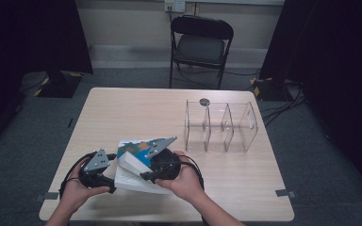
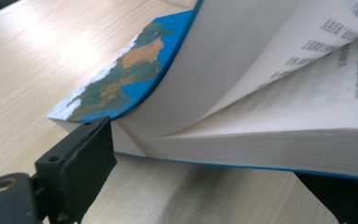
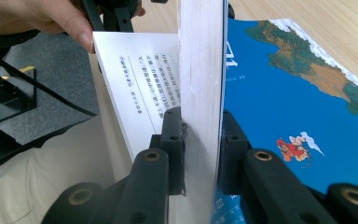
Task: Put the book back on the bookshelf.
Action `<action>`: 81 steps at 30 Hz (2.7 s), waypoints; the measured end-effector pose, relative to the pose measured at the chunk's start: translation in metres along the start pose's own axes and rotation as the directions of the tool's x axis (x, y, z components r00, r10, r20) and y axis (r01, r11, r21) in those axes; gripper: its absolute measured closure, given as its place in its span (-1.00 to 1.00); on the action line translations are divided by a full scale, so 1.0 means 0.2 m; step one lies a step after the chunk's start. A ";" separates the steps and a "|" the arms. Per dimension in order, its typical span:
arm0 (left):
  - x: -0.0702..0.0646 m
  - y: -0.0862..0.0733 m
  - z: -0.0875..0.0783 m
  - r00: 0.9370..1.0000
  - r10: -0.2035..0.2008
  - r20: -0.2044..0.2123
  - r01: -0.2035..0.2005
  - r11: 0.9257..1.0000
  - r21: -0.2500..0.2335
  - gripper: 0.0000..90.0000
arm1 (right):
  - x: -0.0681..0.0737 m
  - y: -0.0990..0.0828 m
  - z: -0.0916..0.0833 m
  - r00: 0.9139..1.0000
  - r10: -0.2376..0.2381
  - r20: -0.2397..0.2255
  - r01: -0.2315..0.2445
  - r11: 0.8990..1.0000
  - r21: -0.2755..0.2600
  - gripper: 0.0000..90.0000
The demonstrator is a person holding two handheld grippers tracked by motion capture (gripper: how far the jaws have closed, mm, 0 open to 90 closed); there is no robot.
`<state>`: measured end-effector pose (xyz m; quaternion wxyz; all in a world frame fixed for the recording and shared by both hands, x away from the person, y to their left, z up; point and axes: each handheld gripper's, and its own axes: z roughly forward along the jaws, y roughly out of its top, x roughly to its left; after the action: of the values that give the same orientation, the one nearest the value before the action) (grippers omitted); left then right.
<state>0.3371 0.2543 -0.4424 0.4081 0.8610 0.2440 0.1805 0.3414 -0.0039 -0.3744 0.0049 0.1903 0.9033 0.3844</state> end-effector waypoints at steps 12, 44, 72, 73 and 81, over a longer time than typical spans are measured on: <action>-0.03 0.06 -0.02 0.994 0.107 0.037 -0.105 0.993 -0.058 -0.96 | -0.02 0.05 -0.06 0.999 -0.012 -0.050 0.014 0.999 0.044 0.71; -0.02 0.16 -0.02 0.983 0.147 0.110 -0.137 0.986 -0.089 0.03 | -0.21 -0.23 -0.40 0.998 -0.021 0.053 0.037 0.946 -0.321 -0.26; -0.02 0.15 -0.03 0.977 0.193 0.088 -0.189 0.980 -0.056 0.04 | -0.32 -0.44 -0.07 0.991 0.024 0.135 0.020 0.949 -0.314 0.11; -0.03 0.15 -0.03 0.975 0.203 0.085 -0.199 0.978 -0.055 0.04 | -0.32 -0.44 -0.07 0.992 0.022 0.128 0.018 0.951 -0.308 0.11; -0.06 0.17 0.00 0.960 0.258 0.106 -0.249 0.964 -0.094 -0.03 | -0.32 -0.45 -0.05 0.993 0.008 0.114 0.027 0.951 -0.307 0.11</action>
<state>0.3354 0.2292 -0.4172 0.4292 0.8773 0.0997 0.1900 0.3686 -0.0896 -0.4387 0.0879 0.2045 0.8316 0.5089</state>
